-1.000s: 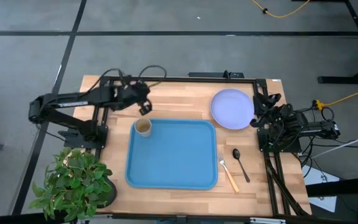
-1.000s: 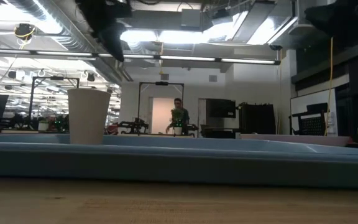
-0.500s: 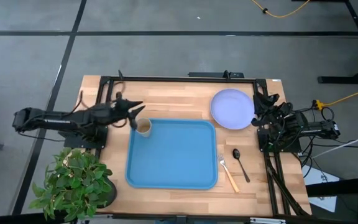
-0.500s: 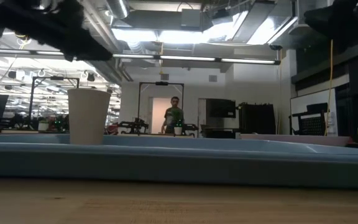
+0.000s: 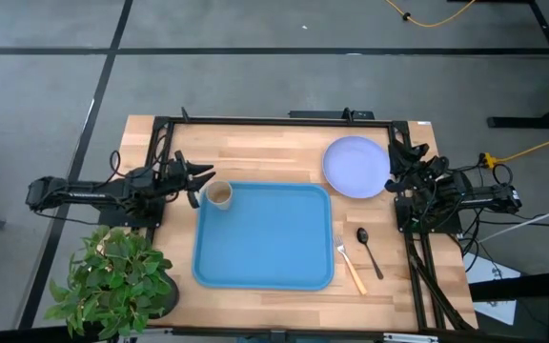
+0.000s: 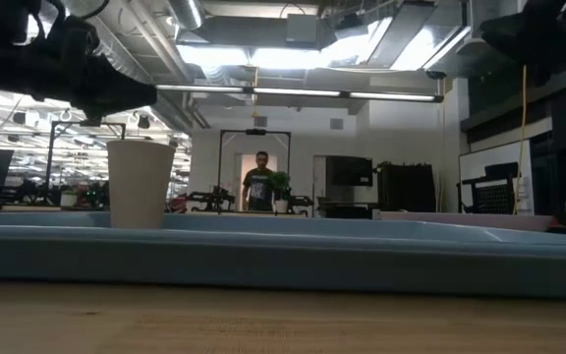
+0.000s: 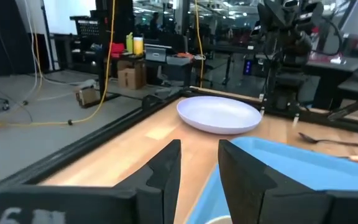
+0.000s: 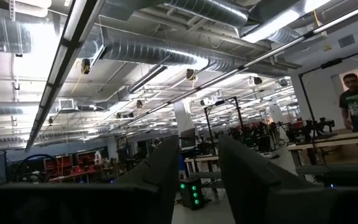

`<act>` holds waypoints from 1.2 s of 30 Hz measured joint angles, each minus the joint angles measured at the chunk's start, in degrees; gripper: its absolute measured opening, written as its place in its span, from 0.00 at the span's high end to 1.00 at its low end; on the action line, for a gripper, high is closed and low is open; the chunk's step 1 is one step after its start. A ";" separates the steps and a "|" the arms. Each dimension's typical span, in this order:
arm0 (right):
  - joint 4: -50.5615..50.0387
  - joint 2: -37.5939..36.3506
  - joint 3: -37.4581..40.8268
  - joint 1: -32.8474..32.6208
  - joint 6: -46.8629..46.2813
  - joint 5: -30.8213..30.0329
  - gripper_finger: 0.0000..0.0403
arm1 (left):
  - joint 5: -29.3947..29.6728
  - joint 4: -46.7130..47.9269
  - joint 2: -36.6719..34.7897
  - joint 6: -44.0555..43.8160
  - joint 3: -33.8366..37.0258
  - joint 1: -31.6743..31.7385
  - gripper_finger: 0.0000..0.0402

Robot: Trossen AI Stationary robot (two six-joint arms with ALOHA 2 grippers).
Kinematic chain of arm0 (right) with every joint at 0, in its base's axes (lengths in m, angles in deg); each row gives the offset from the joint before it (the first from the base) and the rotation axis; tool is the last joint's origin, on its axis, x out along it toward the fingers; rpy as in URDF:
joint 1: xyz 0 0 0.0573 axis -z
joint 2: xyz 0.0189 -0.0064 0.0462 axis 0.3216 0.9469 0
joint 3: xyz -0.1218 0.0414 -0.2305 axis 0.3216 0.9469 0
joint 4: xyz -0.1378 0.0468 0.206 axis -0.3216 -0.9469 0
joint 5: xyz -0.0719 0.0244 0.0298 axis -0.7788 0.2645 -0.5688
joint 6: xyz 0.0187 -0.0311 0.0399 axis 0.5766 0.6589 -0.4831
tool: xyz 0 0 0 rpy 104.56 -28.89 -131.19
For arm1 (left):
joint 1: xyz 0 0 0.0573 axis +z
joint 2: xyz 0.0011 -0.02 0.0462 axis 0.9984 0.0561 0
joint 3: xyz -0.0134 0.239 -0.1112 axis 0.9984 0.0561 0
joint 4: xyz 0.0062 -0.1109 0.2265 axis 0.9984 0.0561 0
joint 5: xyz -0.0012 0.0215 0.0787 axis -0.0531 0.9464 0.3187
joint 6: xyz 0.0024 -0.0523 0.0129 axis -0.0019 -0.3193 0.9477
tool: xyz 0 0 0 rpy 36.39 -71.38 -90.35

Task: Pick and place plate/cup/fork/spoon on tray
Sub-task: Put the purple plate on the blue tray to the bottom right of the brown cup

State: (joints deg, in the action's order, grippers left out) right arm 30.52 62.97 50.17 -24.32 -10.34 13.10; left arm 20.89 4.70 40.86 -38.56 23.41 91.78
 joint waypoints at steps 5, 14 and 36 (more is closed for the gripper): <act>-2.72 -0.02 0.00 0.00 0.00 0.00 0.71 | -1.46 -0.41 -1.13 -1.87 1.35 0.00 0.75; -9.15 -0.02 0.00 0.00 -2.54 0.00 0.71 | -1.47 1.74 -1.11 -0.36 1.35 -0.02 0.75; -9.42 -0.02 0.00 0.00 -3.15 0.00 0.71 | -5.27 1.65 -1.06 4.37 1.35 -0.02 0.75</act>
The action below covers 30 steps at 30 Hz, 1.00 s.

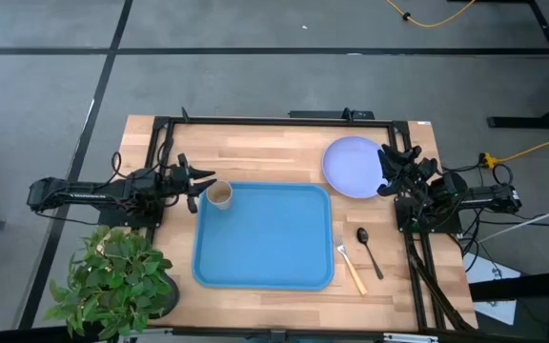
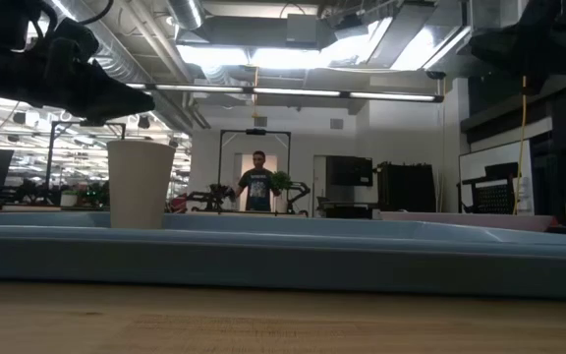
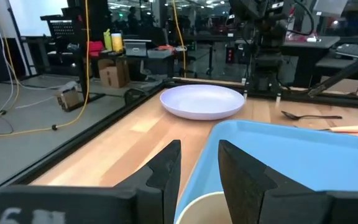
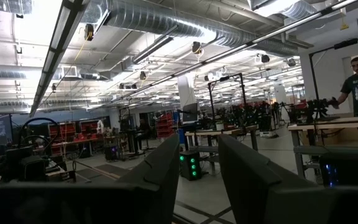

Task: Pick and place plate/cup/fork/spoon on tray
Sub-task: Put the purple plate on the blue tray to the bottom right of the brown cup

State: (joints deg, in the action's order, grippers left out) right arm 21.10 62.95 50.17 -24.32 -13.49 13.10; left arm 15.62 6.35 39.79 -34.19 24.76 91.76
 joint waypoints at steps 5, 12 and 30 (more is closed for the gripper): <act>-0.01 0.00 0.00 0.00 2.07 -0.02 0.71 | 0.00 0.11 0.00 -0.02 0.00 0.00 0.75; -0.01 0.00 0.00 0.01 5.98 -0.04 0.71 | 0.00 0.11 0.00 -0.04 0.00 0.00 0.75; -0.38 0.02 0.00 0.02 6.24 -0.08 0.71 | 1.25 8.85 -14.69 0.27 0.02 -2.17 0.75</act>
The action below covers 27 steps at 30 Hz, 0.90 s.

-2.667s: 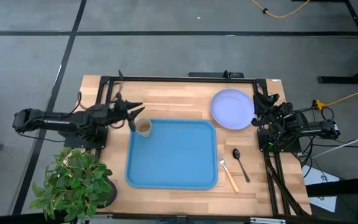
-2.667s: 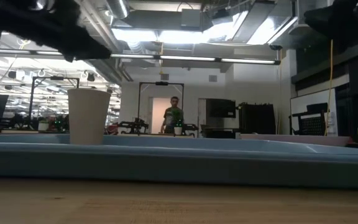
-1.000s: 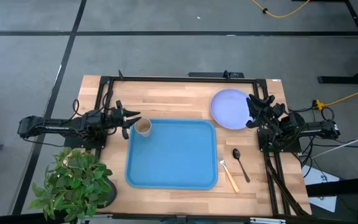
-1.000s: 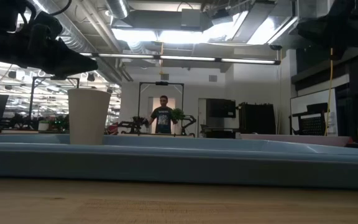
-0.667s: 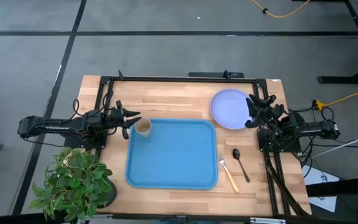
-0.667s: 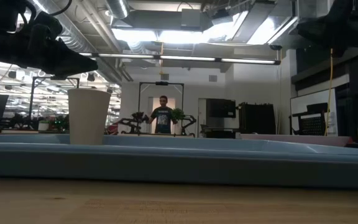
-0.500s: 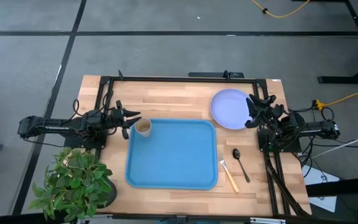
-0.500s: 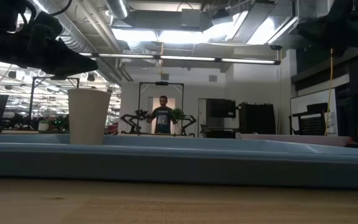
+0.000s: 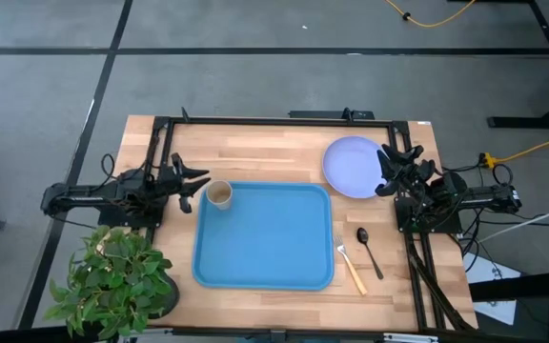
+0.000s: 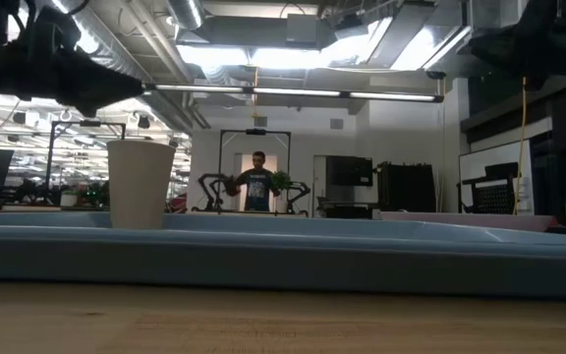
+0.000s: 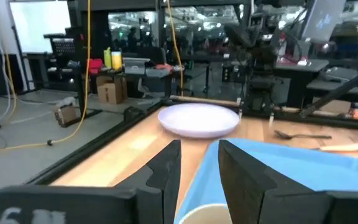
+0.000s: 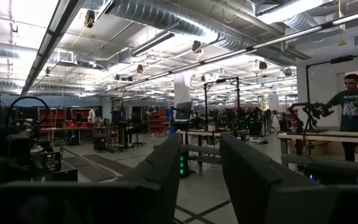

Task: Pick and place plate/cup/fork/spoon on tray
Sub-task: Put the purple plate on the blue tray to the bottom right of the brown cup

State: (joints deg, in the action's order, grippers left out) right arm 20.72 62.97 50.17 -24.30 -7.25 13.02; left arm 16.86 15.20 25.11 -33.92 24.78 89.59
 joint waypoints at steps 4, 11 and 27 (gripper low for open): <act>-0.16 -0.02 0.00 0.00 -0.01 -0.45 0.71 | -0.23 2.43 -0.02 0.01 0.00 -1.76 0.75; -2.36 0.00 0.02 0.00 -0.18 -1.26 0.71 | -0.36 2.98 -0.02 0.02 0.00 -3.22 0.75; -15.85 13.90 -15.82 0.00 1.48 11.05 0.71 | -0.20 2.97 0.02 0.01 0.00 -3.23 0.75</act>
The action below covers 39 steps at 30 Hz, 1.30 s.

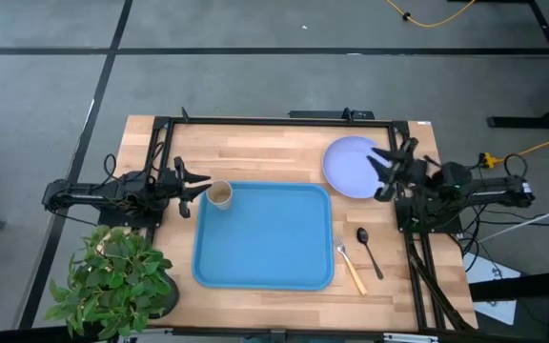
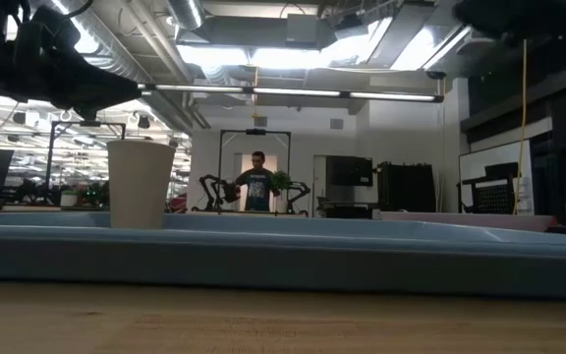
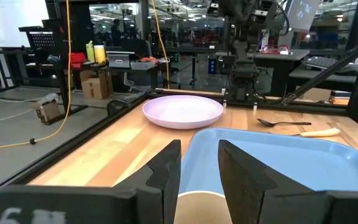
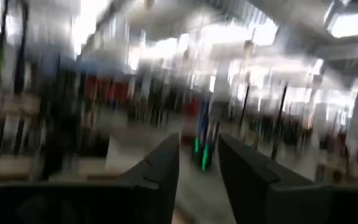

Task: Pick and place plate/cup/fork/spoon on tray
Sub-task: Put the purple plate on the blue tray to the bottom right of the brown cup

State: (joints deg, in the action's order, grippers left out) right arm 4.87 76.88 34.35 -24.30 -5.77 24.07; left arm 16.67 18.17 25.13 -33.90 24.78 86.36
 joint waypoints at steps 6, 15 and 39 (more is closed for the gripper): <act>-37.74 15.58 -16.04 -0.02 -21.06 -1.12 0.71 | 0.00 0.00 0.00 0.00 0.00 0.00 0.75; -60.81 28.50 -25.74 -0.02 -46.41 3.50 0.71 | 0.00 0.00 0.02 0.00 0.00 0.00 0.75; -59.89 32.75 -13.21 -0.01 -58.02 13.33 0.71 | 0.02 0.02 0.04 0.00 0.00 0.00 0.75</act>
State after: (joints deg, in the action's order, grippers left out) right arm -55.02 109.62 21.14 -24.31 -63.78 37.40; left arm 16.69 18.20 25.17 -33.90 24.78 86.36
